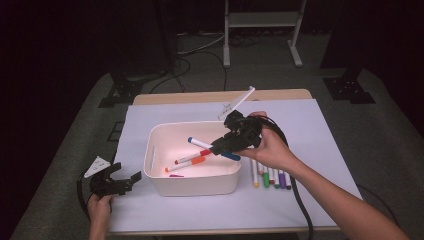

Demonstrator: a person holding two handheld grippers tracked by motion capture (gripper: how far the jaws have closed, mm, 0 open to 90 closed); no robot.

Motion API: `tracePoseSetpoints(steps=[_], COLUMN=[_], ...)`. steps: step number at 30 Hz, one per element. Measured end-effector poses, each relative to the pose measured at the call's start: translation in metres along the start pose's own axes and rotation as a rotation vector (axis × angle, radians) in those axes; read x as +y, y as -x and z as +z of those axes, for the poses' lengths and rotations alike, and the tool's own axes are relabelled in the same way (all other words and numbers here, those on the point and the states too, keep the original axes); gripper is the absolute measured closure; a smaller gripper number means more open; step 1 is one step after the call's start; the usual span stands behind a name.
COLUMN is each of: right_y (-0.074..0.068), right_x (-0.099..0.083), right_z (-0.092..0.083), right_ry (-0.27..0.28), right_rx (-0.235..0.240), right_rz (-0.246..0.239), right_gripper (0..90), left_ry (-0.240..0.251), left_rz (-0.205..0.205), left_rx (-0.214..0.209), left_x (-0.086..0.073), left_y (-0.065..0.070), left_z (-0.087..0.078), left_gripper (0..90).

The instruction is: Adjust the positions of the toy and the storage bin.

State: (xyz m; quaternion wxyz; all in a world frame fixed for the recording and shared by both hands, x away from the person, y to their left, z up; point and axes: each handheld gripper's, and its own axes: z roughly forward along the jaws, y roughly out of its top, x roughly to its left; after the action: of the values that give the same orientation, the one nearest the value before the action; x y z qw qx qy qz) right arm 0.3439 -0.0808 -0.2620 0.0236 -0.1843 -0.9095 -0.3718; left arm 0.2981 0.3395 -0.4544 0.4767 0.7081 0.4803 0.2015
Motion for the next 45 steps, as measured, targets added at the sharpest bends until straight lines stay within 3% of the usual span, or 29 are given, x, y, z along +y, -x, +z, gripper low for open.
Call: tracePoseSetpoints(steps=[21, 45], right_y=[0.0, 0.005], right_x=[0.023, 0.029], right_z=[0.042, 0.099], right_ry=[-0.036, -0.125], right_rx=[0.06, 0.095], right_rz=[-0.041, -0.072], right_gripper=[76.0, 76.0], left_ry=[0.002, 0.004], left_rz=[0.0, -0.004], left_rx=[-0.001, -0.004], left_x=[0.0, 0.0], left_y=[0.0, -0.001], left_z=[0.0, -0.001], left_gripper=[0.0, 0.0])
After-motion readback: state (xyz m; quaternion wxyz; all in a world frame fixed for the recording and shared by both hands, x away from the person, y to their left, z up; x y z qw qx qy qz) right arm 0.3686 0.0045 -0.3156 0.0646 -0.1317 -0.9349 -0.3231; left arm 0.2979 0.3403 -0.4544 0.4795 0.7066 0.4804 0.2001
